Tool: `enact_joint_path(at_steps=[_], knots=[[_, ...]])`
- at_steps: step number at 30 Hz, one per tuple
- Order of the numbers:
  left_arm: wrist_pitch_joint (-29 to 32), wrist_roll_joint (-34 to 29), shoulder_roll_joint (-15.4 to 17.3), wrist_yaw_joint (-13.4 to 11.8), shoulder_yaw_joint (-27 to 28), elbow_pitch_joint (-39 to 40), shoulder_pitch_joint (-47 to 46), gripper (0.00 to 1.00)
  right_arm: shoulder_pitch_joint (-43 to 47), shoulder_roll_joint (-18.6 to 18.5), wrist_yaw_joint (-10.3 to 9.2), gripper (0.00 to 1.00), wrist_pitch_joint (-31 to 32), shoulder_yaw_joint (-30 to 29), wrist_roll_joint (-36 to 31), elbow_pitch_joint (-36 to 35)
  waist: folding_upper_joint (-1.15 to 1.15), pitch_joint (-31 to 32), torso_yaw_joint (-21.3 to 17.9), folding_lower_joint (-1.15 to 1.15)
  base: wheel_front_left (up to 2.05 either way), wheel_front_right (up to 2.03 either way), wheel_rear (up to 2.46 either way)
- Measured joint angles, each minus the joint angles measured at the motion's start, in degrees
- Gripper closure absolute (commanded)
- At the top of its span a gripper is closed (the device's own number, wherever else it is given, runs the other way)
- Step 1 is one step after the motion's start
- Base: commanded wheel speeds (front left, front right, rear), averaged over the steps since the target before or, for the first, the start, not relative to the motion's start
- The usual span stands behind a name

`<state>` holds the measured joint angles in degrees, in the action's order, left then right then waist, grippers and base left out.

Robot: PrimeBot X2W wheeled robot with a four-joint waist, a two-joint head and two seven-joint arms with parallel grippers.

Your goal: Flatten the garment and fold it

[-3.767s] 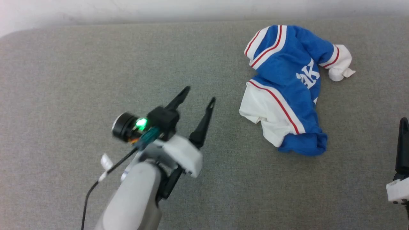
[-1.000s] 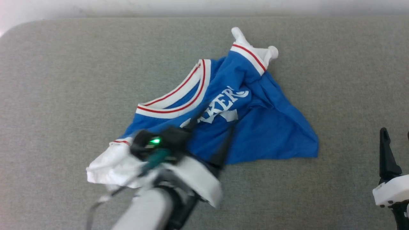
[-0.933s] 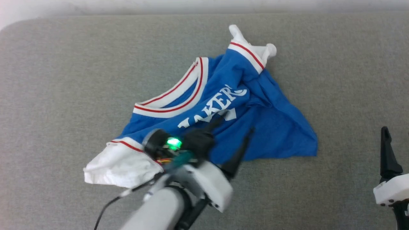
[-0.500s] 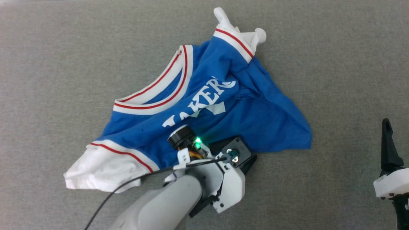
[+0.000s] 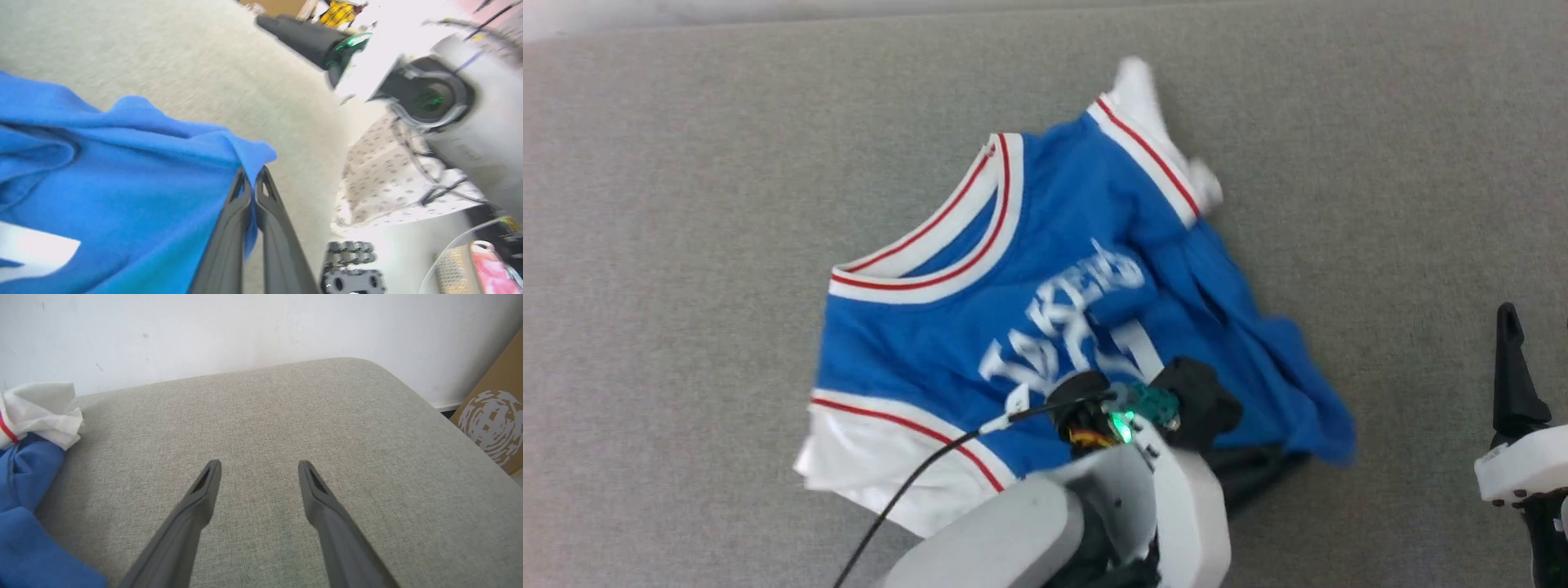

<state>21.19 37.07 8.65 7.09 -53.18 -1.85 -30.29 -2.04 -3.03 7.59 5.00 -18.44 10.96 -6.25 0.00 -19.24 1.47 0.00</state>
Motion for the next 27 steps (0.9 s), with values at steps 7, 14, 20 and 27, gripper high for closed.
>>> enact_joint_path(at_steps=[7, 14, 20, 27], knots=[[8.16, 11.65, 13.04, -0.25, -1.26, 14.86, 9.36, 1.0, 1.12, 0.0, 0.0, 0.0, 1.13, 0.37, 0.01, -0.07, 0.0, 2.14, 2.63, 0.0, 0.0, 0.0, 0.0], [2.36, 10.81, 16.97, -5.2, 1.21, 15.85, 16.4, 0.0, 2.1, -0.01, 0.0, 0.0, 4.09, 0.4, -0.89, -0.4, 0.0, 2.36, 5.22, 0.0, 0.0, 0.0, 0.0], [-14.01, 7.38, 11.39, -8.86, 9.39, 15.74, 16.4, 0.0, 2.21, 0.02, 0.0, 0.0, 5.83, 2.4, -2.8, -1.66, 0.0, 3.67, 6.74, 0.0, 0.0, 0.0, 0.0], [-34.28, -4.36, 11.41, -22.04, 25.69, 15.06, 16.55, 0.0, 1.74, -0.01, 0.0, 0.0, 9.31, 8.65, -4.32, -3.34, 0.0, 6.46, 7.56, -0.01, 0.0, 0.0, 0.0]])
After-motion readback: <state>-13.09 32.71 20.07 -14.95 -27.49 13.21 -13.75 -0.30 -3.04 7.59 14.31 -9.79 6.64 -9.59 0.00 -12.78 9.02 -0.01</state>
